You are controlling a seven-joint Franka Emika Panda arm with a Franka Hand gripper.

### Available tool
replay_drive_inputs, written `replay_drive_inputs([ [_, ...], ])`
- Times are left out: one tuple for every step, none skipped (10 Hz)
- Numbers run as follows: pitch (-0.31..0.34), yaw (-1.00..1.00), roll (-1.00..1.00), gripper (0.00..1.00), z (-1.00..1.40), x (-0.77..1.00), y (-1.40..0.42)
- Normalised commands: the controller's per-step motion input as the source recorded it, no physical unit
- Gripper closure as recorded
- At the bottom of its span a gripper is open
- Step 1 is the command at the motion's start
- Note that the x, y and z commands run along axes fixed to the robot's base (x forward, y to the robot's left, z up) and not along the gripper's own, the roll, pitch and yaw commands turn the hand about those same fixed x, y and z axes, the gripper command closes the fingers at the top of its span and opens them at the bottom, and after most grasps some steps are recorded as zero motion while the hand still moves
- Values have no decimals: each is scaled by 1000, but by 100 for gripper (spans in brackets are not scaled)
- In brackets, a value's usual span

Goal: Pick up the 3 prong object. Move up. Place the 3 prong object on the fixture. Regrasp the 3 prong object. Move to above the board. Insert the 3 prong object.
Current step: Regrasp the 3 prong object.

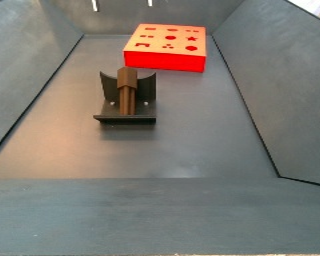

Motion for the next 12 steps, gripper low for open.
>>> replay_drive_inputs([
  [30, 36, 1000, 0, -15, 41, -25],
  [44, 40, 1000, 0, -16, 54, -27],
  [62, 47, 1000, 0, -15, 69, -29],
  [80, 55, 1000, 0, -15, 83, -33],
  [102, 66, 1000, 0, -19, 96, -37],
  [128, 80, 1000, 0, -23, 106, -40],
  [146, 94, 1000, 0, -24, 108, -40],
  [186, 145, 976, 0, -21, 109, -46],
  [180, 157, 854, 0, -25, 110, -46],
  [161, 184, 611, 0, -27, 113, -49],
  [142, 197, 431, 0, -25, 115, -49],
  [110, 209, 254, 0, -12, 107, -36],
])
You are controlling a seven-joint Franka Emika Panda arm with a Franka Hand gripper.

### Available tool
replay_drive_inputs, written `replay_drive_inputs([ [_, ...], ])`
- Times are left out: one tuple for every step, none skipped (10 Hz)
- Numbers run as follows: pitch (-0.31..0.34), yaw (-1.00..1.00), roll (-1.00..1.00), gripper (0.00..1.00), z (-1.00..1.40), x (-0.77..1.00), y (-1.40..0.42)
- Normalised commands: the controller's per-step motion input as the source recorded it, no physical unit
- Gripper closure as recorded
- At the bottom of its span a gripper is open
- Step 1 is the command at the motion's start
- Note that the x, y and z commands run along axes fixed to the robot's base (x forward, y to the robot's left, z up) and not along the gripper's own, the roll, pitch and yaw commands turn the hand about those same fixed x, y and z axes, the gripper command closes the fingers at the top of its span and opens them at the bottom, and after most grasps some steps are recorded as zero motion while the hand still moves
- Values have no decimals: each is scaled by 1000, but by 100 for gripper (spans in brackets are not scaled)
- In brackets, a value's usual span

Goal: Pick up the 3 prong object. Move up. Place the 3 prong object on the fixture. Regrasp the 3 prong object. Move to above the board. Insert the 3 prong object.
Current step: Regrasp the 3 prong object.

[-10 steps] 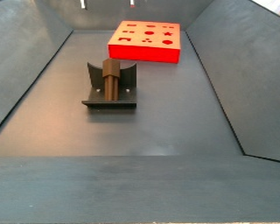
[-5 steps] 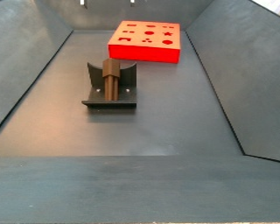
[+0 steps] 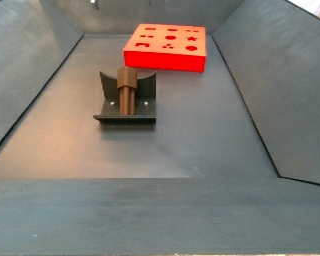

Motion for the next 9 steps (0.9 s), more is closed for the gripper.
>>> replay_drive_inputs([
  [85, 211, 209, 0, -14, 99, -34],
  [39, 207, 174, 0, -19, 89, -43],
  [95, 156, 195, 0, -1000, 39, 68],
  [81, 138, 193, 0, -1000, 45, 69],
  [63, 139, 186, 0, -1000, 50, 64],
  [32, 139, 145, 0, -1000, 65, 51],
  [24, 135, 128, 0, -1000, 72, 49],
  [1, 125, 105, 0, -1000, 87, 42],
  [-10, 118, 97, 0, -1000, 94, 39],
])
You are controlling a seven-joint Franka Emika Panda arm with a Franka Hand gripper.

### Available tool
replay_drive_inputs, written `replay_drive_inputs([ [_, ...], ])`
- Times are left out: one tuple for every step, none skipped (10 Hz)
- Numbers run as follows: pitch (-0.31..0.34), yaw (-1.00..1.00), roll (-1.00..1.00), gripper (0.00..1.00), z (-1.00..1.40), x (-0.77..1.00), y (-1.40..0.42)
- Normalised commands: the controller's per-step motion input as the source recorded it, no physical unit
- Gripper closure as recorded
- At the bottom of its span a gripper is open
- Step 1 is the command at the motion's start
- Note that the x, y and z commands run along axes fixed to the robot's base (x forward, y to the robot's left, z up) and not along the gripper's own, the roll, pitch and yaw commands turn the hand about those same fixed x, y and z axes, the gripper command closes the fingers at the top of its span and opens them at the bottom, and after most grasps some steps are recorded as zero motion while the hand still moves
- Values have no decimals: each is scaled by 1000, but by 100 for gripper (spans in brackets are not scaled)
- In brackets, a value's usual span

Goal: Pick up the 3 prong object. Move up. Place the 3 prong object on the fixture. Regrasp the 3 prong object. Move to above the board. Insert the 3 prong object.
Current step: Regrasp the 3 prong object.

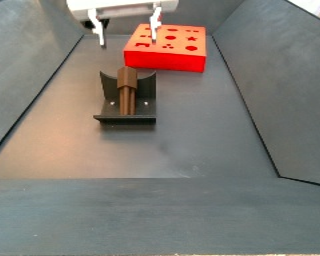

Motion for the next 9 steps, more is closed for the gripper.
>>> replay_drive_inputs([
  [-35, 98, 88, 0, -1000, 109, 31],
  [-43, 88, 84, 0, -1000, 112, 25],
  [-54, 68, 77, 0, -1000, 121, 19],
  [-58, 55, 72, 0, -995, 128, 13],
  [-59, 38, 69, 0, -852, 113, 7],
  [-58, 27, 66, 0, -712, 97, 2],
  [-56, 17, 62, 0, -528, 84, -3],
  [-52, 6, 60, 0, -392, 75, -4],
  [-39, 1, 57, 0, -214, 69, -2],
])
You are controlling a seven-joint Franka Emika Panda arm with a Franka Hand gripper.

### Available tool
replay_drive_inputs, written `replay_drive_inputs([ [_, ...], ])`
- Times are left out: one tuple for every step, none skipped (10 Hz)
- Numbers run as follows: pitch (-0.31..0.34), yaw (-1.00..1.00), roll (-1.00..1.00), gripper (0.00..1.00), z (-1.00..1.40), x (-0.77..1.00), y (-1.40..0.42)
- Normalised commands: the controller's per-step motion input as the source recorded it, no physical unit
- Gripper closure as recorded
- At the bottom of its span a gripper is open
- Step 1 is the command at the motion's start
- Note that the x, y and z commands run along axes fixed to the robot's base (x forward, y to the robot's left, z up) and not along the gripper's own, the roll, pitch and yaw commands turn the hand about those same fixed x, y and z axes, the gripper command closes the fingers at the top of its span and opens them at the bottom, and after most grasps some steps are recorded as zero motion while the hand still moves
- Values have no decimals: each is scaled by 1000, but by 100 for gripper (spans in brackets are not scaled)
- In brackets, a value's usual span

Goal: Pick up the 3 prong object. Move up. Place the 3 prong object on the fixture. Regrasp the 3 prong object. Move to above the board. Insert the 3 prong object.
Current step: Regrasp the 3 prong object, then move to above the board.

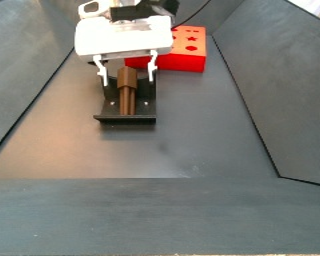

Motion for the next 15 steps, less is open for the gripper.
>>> replay_drive_inputs([
  [-22, 1, 48, 0, -176, 30, -12],
  [-25, -3, 48, 0, -176, 30, -7],
  [-25, -3, 48, 0, -176, 30, -7],
  [-25, -3, 48, 0, -176, 30, -7],
  [0, 0, 0, 100, 0, 0, 0],
  [15, -167, -182, 100, 1000, -90, -5],
  [19, -162, -187, 100, 1000, -92, -5],
  [33, -133, -185, 100, 1000, -98, -2],
  [46, -91, -174, 100, 1000, -96, 0],
  [55, -62, -162, 100, 1000, -97, 1],
  [55, -46, -150, 100, 1000, -97, 3],
  [49, -17, -123, 100, 1000, -97, 3],
  [47, 0, -106, 100, 1000, -98, 4],
  [40, 15, -83, 100, 1000, -97, 4],
  [37, 20, -69, 100, 1000, -97, 3],
])
